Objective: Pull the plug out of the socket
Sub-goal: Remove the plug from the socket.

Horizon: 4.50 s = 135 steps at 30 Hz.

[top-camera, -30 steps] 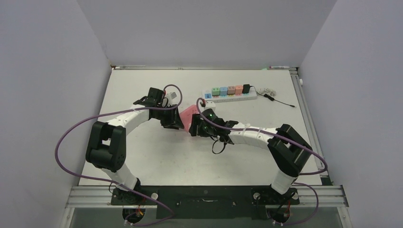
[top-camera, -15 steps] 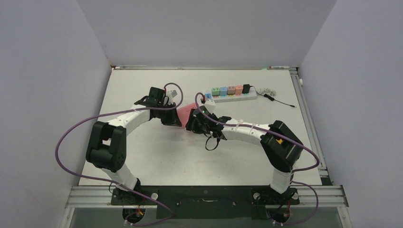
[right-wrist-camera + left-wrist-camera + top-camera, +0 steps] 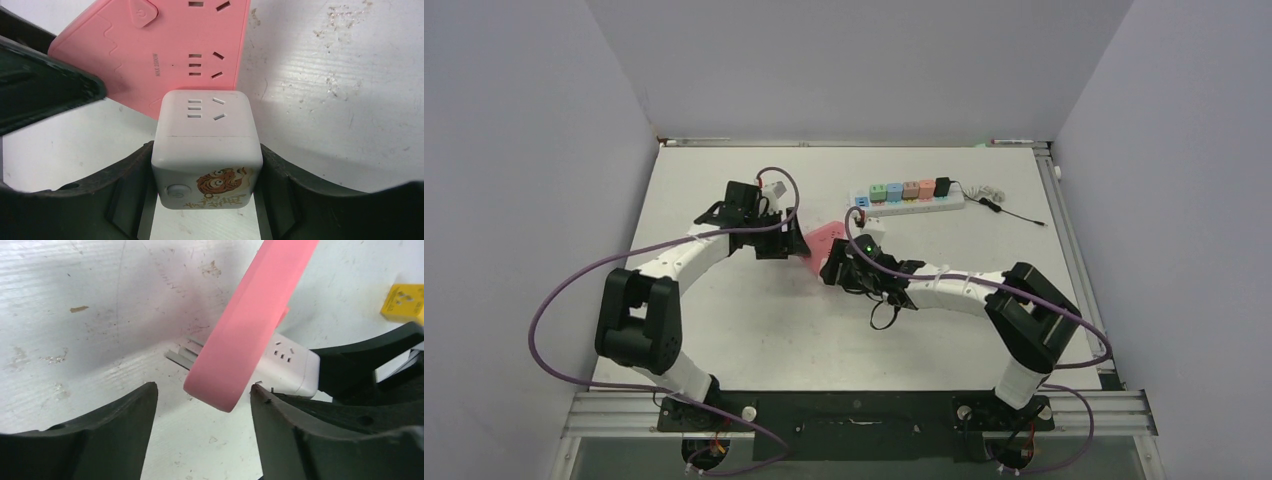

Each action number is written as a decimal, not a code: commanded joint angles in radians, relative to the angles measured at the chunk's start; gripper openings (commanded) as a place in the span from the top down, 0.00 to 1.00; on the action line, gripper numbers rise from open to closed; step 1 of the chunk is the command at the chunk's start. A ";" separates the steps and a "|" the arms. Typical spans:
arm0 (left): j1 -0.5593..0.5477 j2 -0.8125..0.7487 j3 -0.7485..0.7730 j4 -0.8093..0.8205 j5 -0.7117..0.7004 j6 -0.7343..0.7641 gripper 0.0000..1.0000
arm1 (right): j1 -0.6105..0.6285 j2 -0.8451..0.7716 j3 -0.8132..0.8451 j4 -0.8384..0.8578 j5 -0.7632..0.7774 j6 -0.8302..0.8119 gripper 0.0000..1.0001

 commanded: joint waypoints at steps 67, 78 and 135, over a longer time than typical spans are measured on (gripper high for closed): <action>-0.041 -0.188 -0.094 0.168 -0.089 -0.070 1.00 | -0.008 -0.014 -0.076 0.411 -0.133 0.392 0.95; -0.070 -0.169 -0.086 0.160 -0.098 -0.056 1.00 | 0.056 -0.009 0.039 0.198 0.002 0.356 0.95; -0.136 -0.199 -0.094 0.142 -0.239 -0.002 1.00 | -0.040 0.000 0.138 -0.080 -0.019 0.322 0.95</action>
